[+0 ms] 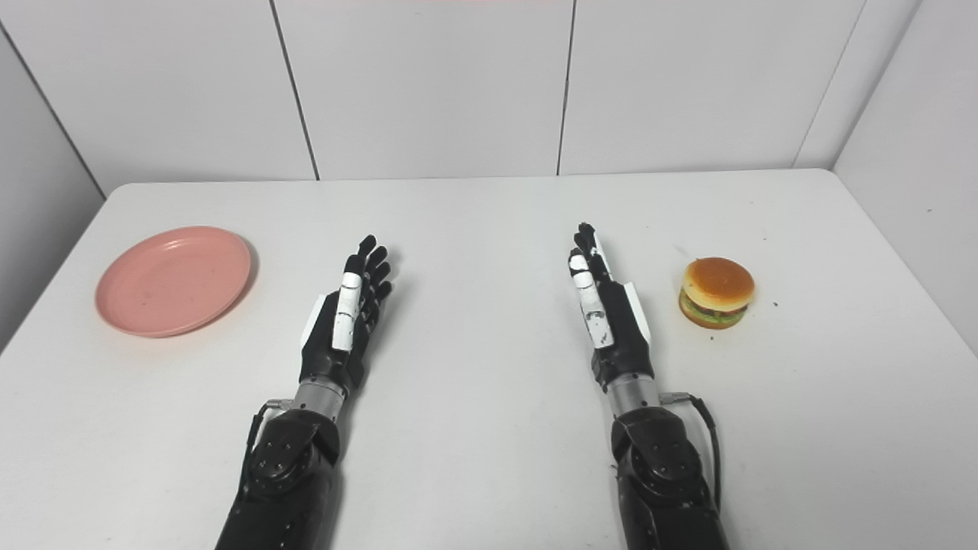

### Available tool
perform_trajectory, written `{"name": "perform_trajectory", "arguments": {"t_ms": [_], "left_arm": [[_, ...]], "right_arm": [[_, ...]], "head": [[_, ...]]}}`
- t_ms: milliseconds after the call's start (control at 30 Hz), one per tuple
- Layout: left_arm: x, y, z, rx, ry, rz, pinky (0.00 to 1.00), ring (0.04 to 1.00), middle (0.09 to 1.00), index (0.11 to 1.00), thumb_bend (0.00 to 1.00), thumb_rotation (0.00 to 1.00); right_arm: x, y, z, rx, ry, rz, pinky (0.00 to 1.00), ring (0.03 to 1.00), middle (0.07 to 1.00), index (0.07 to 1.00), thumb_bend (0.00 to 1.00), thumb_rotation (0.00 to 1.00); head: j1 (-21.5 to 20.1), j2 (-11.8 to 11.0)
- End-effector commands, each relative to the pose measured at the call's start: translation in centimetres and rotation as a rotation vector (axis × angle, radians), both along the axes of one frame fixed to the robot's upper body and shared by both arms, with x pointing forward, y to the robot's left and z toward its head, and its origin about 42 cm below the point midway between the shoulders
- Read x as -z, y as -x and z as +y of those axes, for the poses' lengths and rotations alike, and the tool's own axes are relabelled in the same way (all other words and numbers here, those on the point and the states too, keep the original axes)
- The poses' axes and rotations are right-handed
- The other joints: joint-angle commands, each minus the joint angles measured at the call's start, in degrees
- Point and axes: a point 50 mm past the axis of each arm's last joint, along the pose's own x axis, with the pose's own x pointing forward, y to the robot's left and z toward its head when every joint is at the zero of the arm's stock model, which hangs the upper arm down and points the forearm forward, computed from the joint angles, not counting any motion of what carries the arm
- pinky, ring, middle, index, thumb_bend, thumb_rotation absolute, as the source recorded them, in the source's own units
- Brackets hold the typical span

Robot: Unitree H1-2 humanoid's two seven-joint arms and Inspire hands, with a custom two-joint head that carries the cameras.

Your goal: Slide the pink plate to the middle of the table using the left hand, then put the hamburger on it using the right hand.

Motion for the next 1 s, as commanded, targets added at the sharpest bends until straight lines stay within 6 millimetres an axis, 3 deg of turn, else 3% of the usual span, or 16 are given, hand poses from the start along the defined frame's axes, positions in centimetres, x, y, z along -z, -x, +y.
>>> {"name": "perform_trajectory", "arguments": {"t_ms": [0, 767, 833, 867, 900, 967], "left_arm": [[-0.1, 0.0, 0.0, -0.001, 0.014, -0.027, 1.00, 1.000, 1.000, 1.000, 0.71, 1.00], [-0.1, 0.1, 0.0, 0.002, 0.000, -0.022, 1.00, 1.000, 1.000, 1.000, 0.72, 1.00], [0.0, 0.1, -0.1, 0.004, 0.002, -0.023, 1.00, 1.000, 1.000, 1.000, 0.72, 1.00], [0.1, 0.1, -0.3, 0.004, 0.004, -0.023, 1.00, 1.000, 1.000, 1.000, 0.73, 1.00], [0.2, 0.2, -0.5, -0.001, 0.008, -0.021, 1.00, 1.000, 1.000, 1.000, 0.72, 1.00], [0.3, 0.3, -1.2, 0.001, 0.030, -0.010, 1.00, 1.000, 1.000, 1.000, 0.71, 1.00]], "right_arm": [[-1.7, -0.5, 0.4, -0.003, -0.011, -0.058, 1.00, 1.000, 1.000, 1.000, 0.57, 0.96], [-1.7, -0.6, 0.3, -0.006, -0.007, -0.058, 1.00, 1.000, 1.000, 1.000, 0.55, 0.97], [-1.6, -0.5, 0.2, -0.008, -0.008, -0.057, 1.00, 1.000, 1.000, 1.000, 0.55, 0.96], [-1.6, -0.5, 0.1, -0.007, -0.003, -0.058, 1.00, 1.000, 1.000, 1.000, 0.55, 0.97], [-1.5, -0.5, -0.1, -0.004, 0.000, -0.058, 1.00, 1.000, 1.000, 1.000, 0.56, 0.97], [-1.3, -0.2, -0.8, -0.001, 0.003, -0.056, 1.00, 1.000, 1.000, 1.000, 0.56, 0.98]], "head": [[0.03, 0.12], [0.21, 0.24], [1.97, -0.24], [5.47, -1.04], [5.47, -1.04], [9.63, -2.32]]}}
